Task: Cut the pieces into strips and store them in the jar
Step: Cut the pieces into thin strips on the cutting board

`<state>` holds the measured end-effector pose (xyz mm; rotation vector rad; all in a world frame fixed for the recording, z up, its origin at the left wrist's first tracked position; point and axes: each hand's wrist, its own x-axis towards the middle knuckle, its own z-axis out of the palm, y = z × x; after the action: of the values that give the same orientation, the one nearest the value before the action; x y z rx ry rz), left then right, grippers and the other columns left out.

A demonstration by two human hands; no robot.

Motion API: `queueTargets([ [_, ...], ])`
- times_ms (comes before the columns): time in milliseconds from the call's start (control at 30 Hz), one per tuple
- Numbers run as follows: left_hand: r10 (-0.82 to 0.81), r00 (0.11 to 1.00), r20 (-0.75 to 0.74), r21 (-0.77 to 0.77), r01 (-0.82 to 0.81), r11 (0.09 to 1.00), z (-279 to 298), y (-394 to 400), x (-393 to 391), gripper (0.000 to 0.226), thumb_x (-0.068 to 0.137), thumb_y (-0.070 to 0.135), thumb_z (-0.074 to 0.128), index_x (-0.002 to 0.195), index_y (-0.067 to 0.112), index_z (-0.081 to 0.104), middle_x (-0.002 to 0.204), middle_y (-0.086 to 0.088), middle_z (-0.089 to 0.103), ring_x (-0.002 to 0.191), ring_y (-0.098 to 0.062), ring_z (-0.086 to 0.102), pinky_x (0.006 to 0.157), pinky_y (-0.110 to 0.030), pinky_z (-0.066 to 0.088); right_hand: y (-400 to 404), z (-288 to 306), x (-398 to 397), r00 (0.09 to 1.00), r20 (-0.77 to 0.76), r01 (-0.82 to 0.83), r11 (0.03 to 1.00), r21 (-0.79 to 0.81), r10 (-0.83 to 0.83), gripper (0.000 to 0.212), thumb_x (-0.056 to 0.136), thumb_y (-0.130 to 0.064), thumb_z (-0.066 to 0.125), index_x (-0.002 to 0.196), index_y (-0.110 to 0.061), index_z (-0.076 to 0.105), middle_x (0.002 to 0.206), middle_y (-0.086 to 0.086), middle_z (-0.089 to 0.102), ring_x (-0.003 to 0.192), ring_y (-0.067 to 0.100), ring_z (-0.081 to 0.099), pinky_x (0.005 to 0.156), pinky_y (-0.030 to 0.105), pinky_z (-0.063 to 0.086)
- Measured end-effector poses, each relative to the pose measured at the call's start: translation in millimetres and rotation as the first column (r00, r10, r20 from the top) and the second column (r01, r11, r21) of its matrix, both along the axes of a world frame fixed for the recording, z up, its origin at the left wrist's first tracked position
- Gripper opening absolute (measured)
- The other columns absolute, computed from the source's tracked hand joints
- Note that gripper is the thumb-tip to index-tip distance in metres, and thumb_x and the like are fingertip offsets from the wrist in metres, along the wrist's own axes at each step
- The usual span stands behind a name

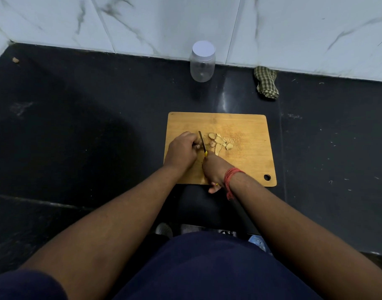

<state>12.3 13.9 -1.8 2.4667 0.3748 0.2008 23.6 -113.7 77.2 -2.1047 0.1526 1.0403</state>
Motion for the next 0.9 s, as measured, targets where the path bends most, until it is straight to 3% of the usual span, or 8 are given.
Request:
queueTargets([
  [100, 0.054, 0.998, 0.013, -0.011, -0.054, 0.998, -0.8, -5.9, -1.1, 0.008, 0.087, 0.005, 0.066, 0.082, 0.01, 0.067, 0.087, -0.001, 0.064, 0.08, -0.021, 0.059, 0.071, -0.041, 0.053, -0.4, -1.6, -4.0, 0.974, -0.108, -0.214, 0.968, -0.131, 0.201, 0.034, 0.089, 0.002, 0.063, 0.121, 0.001, 0.051, 0.136, 0.014, 0.046, 0.072, 0.023, 0.056, 0.044, 0.026, 0.052],
  [167, 0.089, 0.996, 0.018, -0.016, -0.089, 0.996, -0.8, -9.3, -1.1, 0.009, 0.086, 0.004, 0.065, 0.079, 0.01, 0.064, 0.086, -0.001, 0.062, 0.08, -0.021, 0.058, 0.07, -0.042, 0.052, -7.4, -11.3, -7.1, 0.956, -0.096, -0.288, 0.948, -0.136, 0.277, 0.04, 0.09, 0.011, 0.055, 0.124, -0.004, 0.043, 0.113, 0.015, 0.05, 0.061, 0.024, 0.054, 0.031, 0.027, 0.045],
  [300, 0.096, 0.995, 0.023, -0.024, -0.095, 0.995, -1.7, -10.0, -1.7, 0.01, 0.088, 0.006, 0.065, 0.079, 0.01, 0.064, 0.085, 0.001, 0.062, 0.08, -0.018, 0.057, 0.07, -0.04, 0.052, -25.7, -20.4, -17.2, 0.965, 0.048, -0.252, 0.961, -0.116, 0.259, 0.044, 0.101, -0.011, 0.038, 0.144, -0.011, 0.031, 0.098, 0.009, 0.048, 0.06, 0.012, 0.046, 0.049, 0.025, 0.043],
  [467, 0.089, 0.996, 0.022, -0.022, -0.088, 0.996, -0.8, -9.7, -2.5, 0.01, 0.089, 0.006, 0.066, 0.081, 0.011, 0.065, 0.086, 0.002, 0.062, 0.08, -0.016, 0.057, 0.07, -0.038, 0.052, -47.2, -26.5, -20.3, 0.954, 0.255, -0.141, 0.986, -0.09, 0.16, 0.025, 0.093, -0.045, 0.052, 0.109, -0.03, 0.064, 0.067, -0.014, 0.042, 0.046, 0.003, 0.017, 0.05, 0.006, 0.036],
  [533, 0.074, 0.997, 0.021, -0.017, -0.074, 0.997, -0.2, -8.2, -2.9, 0.008, 0.089, 0.007, 0.067, 0.083, 0.012, 0.066, 0.088, 0.003, 0.061, 0.081, -0.014, 0.057, 0.069, -0.034, 0.051, -52.5, -29.8, -26.6, 0.997, -0.075, -0.011, 0.998, -0.064, 0.007, 0.021, 0.102, -0.025, 0.042, 0.12, -0.019, 0.05, 0.077, -0.002, 0.05, 0.055, 0.018, 0.042, 0.064, 0.044, 0.059],
  [567, 0.069, 0.997, 0.021, -0.017, -0.069, 0.997, -0.2, -7.0, -3.1, 0.008, 0.09, 0.008, 0.067, 0.083, 0.012, 0.066, 0.088, 0.004, 0.061, 0.081, -0.014, 0.057, 0.069, -0.032, 0.05, -54.5, -21.8, -27.9, 0.998, -0.029, -0.048, 0.998, -0.035, 0.047, 0.027, 0.103, -0.013, 0.034, 0.129, -0.017, 0.039, 0.085, 0.005, 0.049, 0.064, 0.031, 0.053, 0.056, 0.055, 0.058],
  [633, 0.059, 0.998, 0.024, -0.022, -0.059, 0.998, -0.1, -6.1, -3.7, 0.008, 0.091, 0.009, 0.068, 0.084, 0.013, 0.066, 0.089, 0.005, 0.06, 0.082, -0.013, 0.056, 0.069, -0.028, 0.047, -53.5, -12.5, -20.7, 0.981, -0.004, -0.195, 0.98, -0.046, 0.195, 0.033, 0.102, -0.011, 0.029, 0.133, -0.02, 0.031, 0.093, 0.013, 0.049, 0.067, 0.044, 0.062, 0.047, 0.056, 0.055],
  [900, 0.032, 0.999, 0.03, -0.025, -0.031, 0.999, -0.2, -4.5, -3.9, 0.006, 0.09, 0.009, 0.068, 0.086, 0.012, 0.067, 0.091, 0.001, 0.063, 0.084, -0.015, 0.058, 0.071, -0.03, 0.048, -30.0, -5.7, -7.5, 0.973, 0.023, -0.23, 0.973, 0.005, 0.23, 0.03, 0.102, -0.013, 0.031, 0.133, -0.017, 0.032, 0.089, 0.021, 0.053, 0.035, 0.029, 0.057, 0.036, 0.036, 0.052],
])
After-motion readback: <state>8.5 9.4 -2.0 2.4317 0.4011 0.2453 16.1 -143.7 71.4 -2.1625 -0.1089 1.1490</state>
